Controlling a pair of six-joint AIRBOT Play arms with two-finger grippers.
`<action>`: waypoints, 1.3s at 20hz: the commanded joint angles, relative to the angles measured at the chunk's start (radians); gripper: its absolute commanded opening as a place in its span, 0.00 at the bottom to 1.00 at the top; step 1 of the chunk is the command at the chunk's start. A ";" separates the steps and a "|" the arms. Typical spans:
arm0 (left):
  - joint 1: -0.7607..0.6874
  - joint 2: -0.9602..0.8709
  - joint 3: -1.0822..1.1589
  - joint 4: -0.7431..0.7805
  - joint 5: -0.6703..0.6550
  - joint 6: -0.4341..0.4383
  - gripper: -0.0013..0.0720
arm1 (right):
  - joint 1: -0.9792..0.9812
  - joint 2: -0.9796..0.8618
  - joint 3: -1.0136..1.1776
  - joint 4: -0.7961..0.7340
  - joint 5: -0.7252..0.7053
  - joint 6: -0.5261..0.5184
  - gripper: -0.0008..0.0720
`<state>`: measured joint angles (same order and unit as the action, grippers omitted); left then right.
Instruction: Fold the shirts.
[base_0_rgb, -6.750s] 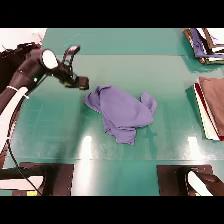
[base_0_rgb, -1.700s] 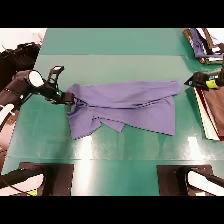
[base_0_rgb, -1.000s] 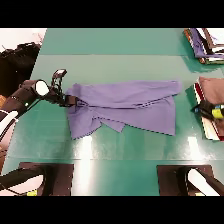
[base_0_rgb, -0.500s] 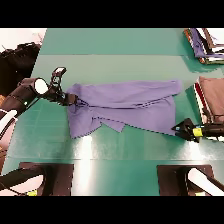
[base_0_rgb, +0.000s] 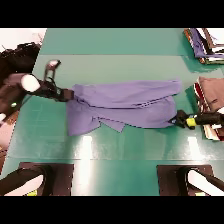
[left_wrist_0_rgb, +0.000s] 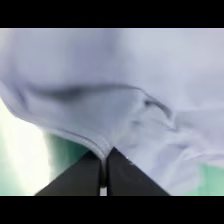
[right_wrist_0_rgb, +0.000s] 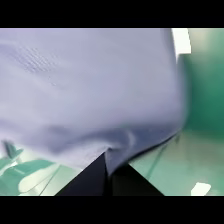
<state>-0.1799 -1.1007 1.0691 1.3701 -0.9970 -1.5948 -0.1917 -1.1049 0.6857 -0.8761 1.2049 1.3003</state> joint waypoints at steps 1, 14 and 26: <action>0.000 0.184 0.145 0.076 -0.055 -0.003 0.05 | 0.016 0.127 0.220 0.010 0.013 -0.008 0.04; 0.000 0.451 0.952 0.111 0.024 -0.071 0.05 | 0.016 0.313 1.188 -0.312 0.002 0.049 0.04; 0.000 0.071 0.758 0.116 -0.256 -0.073 0.05 | 0.018 -0.060 1.151 -0.327 0.299 0.140 0.03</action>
<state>-0.1810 -0.9119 1.9308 1.4876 -1.2049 -1.6699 -0.1745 -1.0801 1.9270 -1.2057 1.4612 1.4284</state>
